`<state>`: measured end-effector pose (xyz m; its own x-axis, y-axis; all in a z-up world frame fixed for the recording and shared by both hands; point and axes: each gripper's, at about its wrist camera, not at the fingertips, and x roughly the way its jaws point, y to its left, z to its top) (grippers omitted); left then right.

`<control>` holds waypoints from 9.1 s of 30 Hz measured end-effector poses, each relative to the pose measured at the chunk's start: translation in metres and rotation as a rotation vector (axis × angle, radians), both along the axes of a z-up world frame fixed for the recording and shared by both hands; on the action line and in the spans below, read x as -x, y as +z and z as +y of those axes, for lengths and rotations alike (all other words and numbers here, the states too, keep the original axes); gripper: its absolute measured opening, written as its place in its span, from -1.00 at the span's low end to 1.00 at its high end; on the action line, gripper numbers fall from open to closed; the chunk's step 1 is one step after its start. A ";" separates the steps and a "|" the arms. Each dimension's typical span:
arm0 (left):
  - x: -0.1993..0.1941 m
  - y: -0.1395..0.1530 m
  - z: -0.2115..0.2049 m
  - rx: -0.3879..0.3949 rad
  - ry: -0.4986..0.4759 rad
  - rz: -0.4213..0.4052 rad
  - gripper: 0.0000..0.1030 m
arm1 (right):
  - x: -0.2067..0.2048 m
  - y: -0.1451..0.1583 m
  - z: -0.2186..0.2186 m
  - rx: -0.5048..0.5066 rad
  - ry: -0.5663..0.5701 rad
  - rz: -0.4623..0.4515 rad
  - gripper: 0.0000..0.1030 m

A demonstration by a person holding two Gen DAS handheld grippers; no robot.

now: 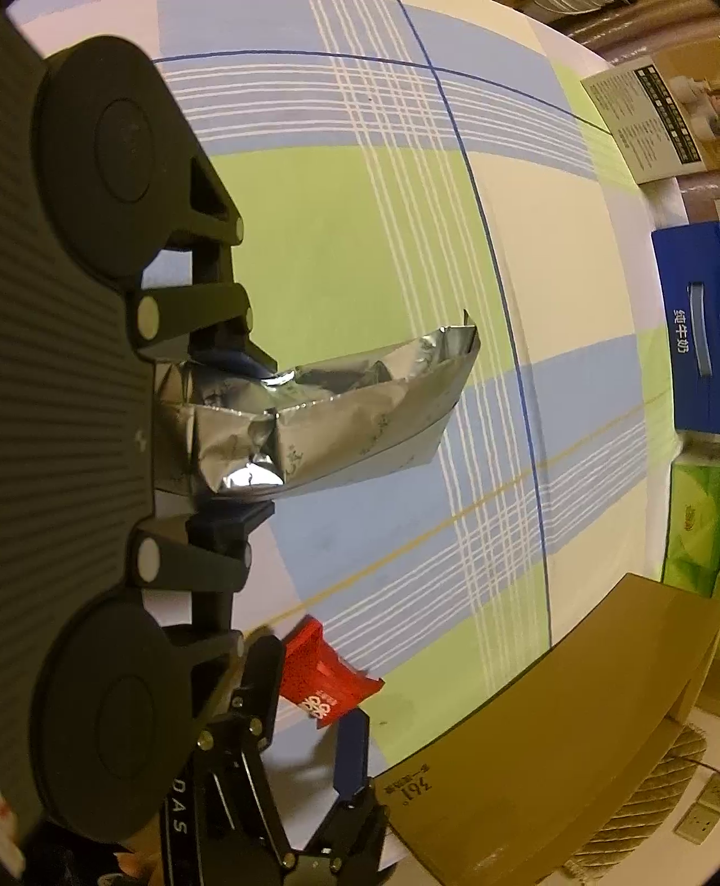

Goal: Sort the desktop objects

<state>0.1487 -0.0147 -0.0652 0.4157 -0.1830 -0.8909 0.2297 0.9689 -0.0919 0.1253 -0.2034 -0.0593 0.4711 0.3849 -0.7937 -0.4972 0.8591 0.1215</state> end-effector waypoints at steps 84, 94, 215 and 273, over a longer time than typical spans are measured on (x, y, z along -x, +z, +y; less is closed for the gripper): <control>0.004 0.020 -0.007 -0.053 0.003 -0.064 -0.30 | 0.003 0.014 0.015 -0.034 -0.011 -0.075 -0.24; 0.029 0.032 -0.010 -0.049 0.028 -0.089 -0.30 | 0.013 0.024 0.003 -0.048 -0.053 -0.080 -0.24; 0.100 0.155 -0.204 0.107 0.091 -0.386 0.98 | 0.063 0.192 -0.245 -0.090 -0.397 -0.172 0.97; 0.185 0.161 -0.205 0.105 0.169 -0.408 0.99 | 0.156 0.201 -0.226 0.008 -0.362 -0.247 0.97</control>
